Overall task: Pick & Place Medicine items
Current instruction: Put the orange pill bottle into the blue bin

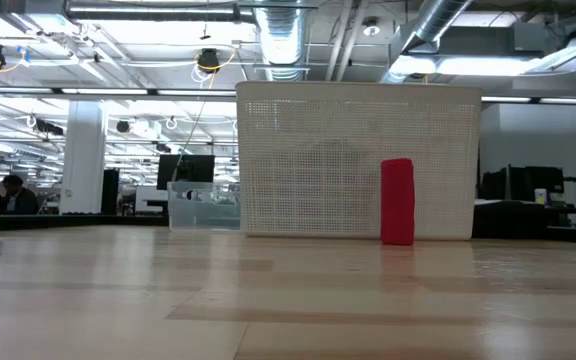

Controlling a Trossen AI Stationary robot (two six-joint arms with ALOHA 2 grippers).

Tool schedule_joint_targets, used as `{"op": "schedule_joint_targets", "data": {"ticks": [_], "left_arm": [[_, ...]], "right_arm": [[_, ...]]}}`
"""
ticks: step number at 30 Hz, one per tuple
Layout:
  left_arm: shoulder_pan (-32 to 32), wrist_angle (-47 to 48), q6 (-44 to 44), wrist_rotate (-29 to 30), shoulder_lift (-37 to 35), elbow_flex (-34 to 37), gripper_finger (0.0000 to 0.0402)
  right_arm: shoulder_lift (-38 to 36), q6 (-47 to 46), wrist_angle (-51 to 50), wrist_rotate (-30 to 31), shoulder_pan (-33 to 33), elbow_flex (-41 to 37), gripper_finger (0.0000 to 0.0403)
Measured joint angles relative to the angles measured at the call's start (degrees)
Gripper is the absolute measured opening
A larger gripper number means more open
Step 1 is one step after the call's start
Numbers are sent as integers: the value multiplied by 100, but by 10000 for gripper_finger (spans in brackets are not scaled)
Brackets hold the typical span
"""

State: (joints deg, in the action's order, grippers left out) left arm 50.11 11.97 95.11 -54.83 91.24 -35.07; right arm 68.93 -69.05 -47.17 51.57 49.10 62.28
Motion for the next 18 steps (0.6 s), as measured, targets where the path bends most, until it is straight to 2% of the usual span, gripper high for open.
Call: {"op": "schedule_joint_targets", "data": {"ticks": [11, 18], "left_arm": [[79, 105, -32, 206, 0, 11, 225], [-96, 45, -687, 541, 14, -1, 225]], "right_arm": [[0, -56, -19, -70, 7, 0, 224], [0, -53, -43, -70, 7, 0, 224]]}}
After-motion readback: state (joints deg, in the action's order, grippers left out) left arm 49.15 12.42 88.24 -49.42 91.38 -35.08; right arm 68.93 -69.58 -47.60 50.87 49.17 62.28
